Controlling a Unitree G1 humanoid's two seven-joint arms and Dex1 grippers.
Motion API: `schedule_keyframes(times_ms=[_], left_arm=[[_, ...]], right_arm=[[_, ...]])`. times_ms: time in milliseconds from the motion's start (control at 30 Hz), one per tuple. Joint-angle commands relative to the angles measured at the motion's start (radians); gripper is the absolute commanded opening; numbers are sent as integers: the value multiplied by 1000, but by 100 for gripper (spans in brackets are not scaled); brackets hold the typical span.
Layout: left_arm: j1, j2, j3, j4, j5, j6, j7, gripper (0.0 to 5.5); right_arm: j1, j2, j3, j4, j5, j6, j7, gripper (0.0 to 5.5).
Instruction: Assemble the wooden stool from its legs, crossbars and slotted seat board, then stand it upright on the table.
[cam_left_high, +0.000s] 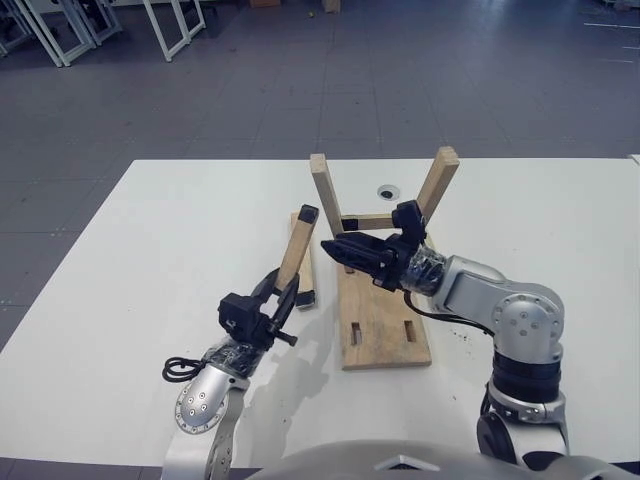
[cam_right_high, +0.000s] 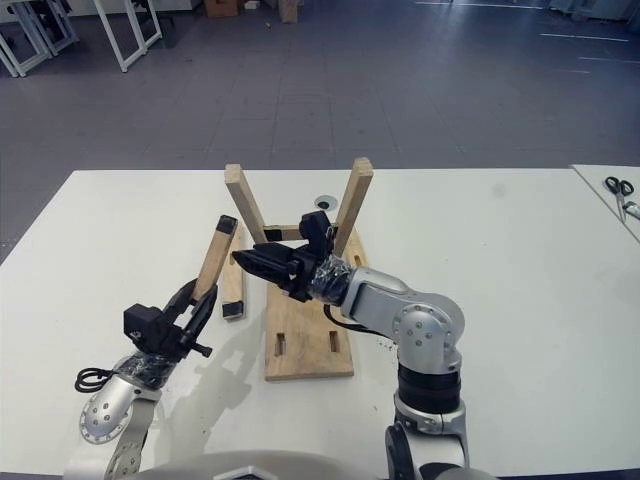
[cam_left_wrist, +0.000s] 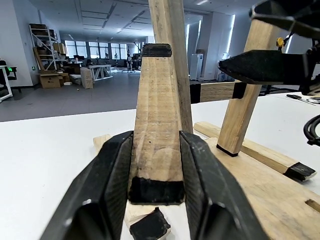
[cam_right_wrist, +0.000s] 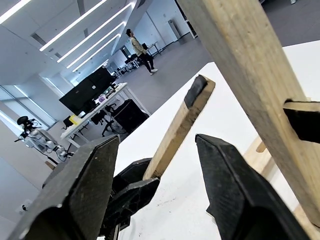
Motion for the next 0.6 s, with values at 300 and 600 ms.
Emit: schedule_keyframes(times_ms=[300,600], left_arm=[[-4,12,-29,-30,-12,19,-1,132],[-6,7,-45,-23,-19,26,13,132]], right_arm=[[-106,108,32,265,-47,-104,-35,279],[-162,219,-49,387,45,-120,-62,210]])
